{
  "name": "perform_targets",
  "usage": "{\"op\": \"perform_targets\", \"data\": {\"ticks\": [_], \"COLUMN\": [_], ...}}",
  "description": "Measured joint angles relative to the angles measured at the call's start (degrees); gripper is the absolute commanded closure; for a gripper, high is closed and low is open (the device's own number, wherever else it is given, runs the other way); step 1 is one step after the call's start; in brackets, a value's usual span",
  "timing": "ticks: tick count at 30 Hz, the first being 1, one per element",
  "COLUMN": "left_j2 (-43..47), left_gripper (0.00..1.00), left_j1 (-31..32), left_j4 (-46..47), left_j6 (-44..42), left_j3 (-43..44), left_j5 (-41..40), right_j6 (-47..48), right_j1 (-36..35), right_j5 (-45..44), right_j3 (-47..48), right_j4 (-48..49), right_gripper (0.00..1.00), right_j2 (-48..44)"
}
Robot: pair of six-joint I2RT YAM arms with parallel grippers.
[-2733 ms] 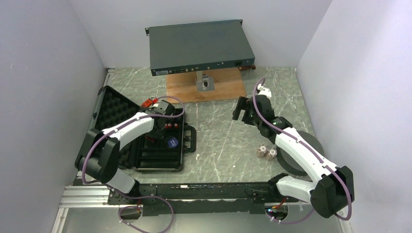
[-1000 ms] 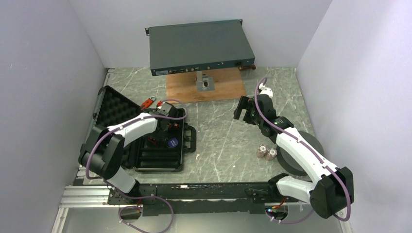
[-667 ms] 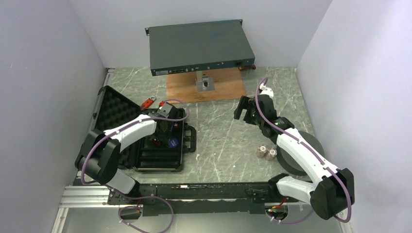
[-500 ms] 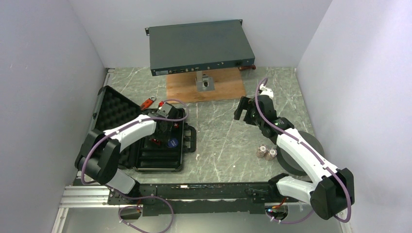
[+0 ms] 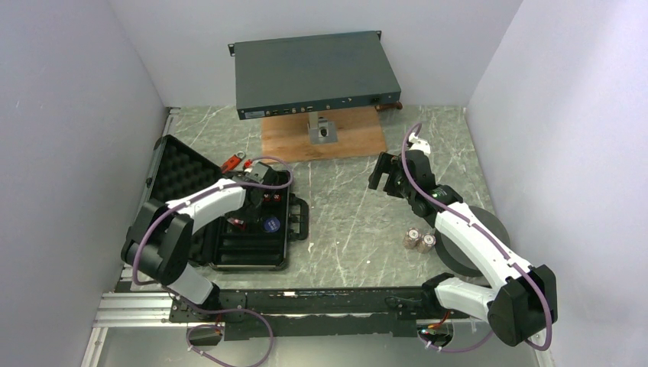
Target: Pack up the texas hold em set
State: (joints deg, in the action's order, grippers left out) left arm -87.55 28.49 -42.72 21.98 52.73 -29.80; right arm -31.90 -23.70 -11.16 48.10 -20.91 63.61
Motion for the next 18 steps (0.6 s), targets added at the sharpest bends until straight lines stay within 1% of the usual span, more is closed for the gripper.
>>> {"op": "perform_targets", "data": {"ticks": [4,11,15,18], "left_j2": [-2.8,-3.3,-1.4,3.3], "left_gripper": [0.4,0.4,0.36,0.3], "left_j1": [-0.9,-0.9,-0.9,-0.2], "left_j4": [-0.5,-0.9,-1.3,-1.5], "left_j6": [0.2,0.9,1.1,0.4], "left_j3": [0.7,1.0,1.0,1.0], "left_j5": [-2.0,-3.4,-3.0,-1.9], "right_j6": [0.0,0.0,0.0,0.0], "right_j1": [0.0,0.1,0.1,0.1], "right_j5": [0.0,0.1,0.6,1.1], "right_j3": [-0.2,-0.7,-0.7,-0.7], "right_j4": [0.0,0.0,0.0,0.0], "right_gripper": [0.0,0.0,0.0,0.0], "right_j2": [0.0,0.0,0.0,0.0]}}
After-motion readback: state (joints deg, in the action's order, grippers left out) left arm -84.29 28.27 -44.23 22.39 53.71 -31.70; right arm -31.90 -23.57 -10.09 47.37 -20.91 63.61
